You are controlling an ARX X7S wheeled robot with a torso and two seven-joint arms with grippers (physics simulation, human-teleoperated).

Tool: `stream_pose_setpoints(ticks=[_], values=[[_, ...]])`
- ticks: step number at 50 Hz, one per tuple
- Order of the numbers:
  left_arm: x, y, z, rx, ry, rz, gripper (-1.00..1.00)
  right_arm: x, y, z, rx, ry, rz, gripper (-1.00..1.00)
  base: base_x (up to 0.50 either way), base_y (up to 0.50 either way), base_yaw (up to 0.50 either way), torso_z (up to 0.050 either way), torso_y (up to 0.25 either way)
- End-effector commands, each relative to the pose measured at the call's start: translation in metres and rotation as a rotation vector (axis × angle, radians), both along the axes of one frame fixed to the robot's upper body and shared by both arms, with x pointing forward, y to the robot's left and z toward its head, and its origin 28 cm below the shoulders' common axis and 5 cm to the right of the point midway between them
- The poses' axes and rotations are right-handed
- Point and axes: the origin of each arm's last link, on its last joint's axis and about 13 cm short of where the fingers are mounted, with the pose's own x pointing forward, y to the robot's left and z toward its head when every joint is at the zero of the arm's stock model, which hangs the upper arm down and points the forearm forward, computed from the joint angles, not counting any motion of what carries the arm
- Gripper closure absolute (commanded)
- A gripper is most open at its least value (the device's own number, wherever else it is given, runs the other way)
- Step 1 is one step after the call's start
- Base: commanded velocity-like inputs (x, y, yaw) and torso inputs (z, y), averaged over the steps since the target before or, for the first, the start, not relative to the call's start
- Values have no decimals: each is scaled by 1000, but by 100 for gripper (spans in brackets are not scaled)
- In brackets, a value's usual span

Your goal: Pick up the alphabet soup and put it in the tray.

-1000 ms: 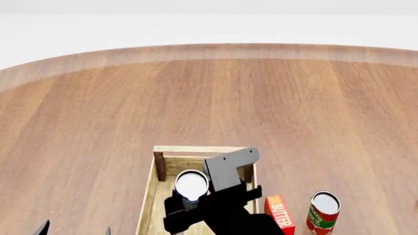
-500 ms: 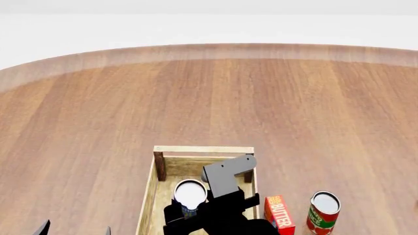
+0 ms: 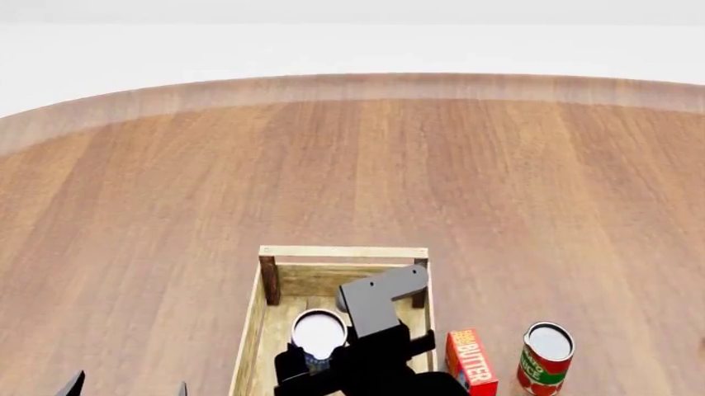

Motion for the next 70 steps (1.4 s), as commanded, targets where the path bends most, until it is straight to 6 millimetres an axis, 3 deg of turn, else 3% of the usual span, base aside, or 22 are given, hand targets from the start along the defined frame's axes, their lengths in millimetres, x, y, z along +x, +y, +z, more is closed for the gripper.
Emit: stream_pose_setpoints(ticks=[1,27,28,54,64,70], values=[[0,0,0,0,1,0,-100,1,3,3,10,-10,13,100,0,0,0,0,0],[0,0,0,1,-1,-2,-100,-1,4,-1,20,4,16,100,0,0,0,0,1],[0,0,0,2,-2,-2,-100,-1,3,0,22,5,12,-100,0,0,0,0,0],[0,0,0,3,-2,-1,-100,4,9,10,23,-55,22,-100,0,0,0,0,0],[-1,0,1,0,-3,1,-100,-14,7,17,34,-131,-2,-100,0,0,0,0,0],[0,1,1,-16,0,9,-100,-35,0,18,2,-271,-64,-100,0,0,0,0,0]])
